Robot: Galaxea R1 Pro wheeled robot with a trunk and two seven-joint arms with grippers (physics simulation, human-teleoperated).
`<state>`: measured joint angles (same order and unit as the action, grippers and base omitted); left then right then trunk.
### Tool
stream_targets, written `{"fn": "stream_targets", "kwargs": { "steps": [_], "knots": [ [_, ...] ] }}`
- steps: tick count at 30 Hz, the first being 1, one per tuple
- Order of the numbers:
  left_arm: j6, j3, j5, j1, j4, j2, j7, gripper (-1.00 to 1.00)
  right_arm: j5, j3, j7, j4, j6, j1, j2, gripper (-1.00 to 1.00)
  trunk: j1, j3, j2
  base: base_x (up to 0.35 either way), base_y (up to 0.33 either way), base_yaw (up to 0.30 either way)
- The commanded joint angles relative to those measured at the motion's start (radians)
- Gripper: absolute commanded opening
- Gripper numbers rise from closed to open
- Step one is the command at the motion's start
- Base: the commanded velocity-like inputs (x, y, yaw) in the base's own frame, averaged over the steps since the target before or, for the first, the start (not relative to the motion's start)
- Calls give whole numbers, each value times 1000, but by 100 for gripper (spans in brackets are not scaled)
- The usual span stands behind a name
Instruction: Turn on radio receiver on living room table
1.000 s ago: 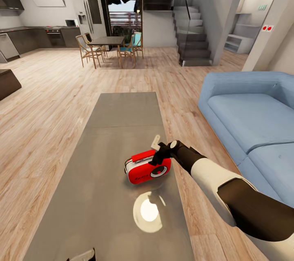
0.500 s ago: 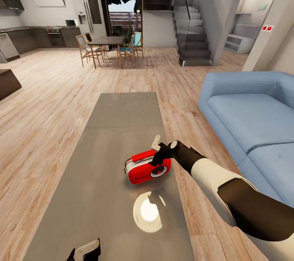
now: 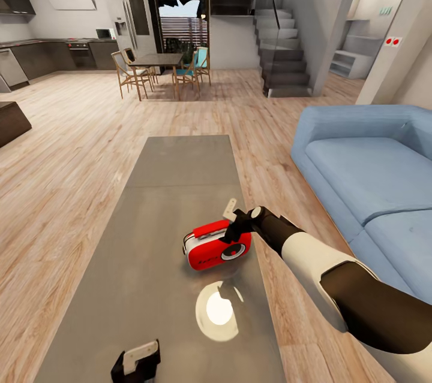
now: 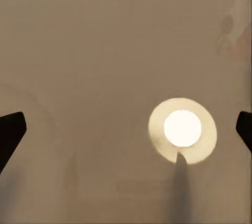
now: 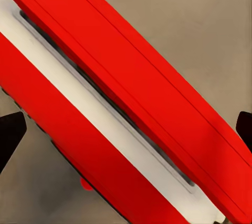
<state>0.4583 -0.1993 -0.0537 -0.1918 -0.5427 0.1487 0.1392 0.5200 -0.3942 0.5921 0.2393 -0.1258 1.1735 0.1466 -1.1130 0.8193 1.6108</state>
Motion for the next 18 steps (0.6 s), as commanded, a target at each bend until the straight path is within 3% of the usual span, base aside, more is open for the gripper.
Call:
{"fn": "stream_targets", "kwargs": {
  "steps": [1, 4, 5, 18],
  "knots": [
    [-6, 1, 0, 0, -6, 1, 0, 100, 0, 0, 0, 0, 0, 0, 0, 100, 0, 0, 0, 0, 0, 0],
    [-23, 5, 1, 0, -23, 5, 0, 100, 0, 0, 0, 0, 1, 0, -2, 100, 0, 0, 0, 0, 0, 0],
    [-635, 5, 1, 0, -848, 5, 0, 100, 0, 0, 0, 0, 1, 0, -2, 100, 0, 0, 0, 0, 0, 0],
    [-598, 8, 2, -1, -814, 2, -1, 100, 0, 0, 0, 1, 2, 0, -2, 100, 0, 0, 0, 0, 0, 0]
  ]
}}
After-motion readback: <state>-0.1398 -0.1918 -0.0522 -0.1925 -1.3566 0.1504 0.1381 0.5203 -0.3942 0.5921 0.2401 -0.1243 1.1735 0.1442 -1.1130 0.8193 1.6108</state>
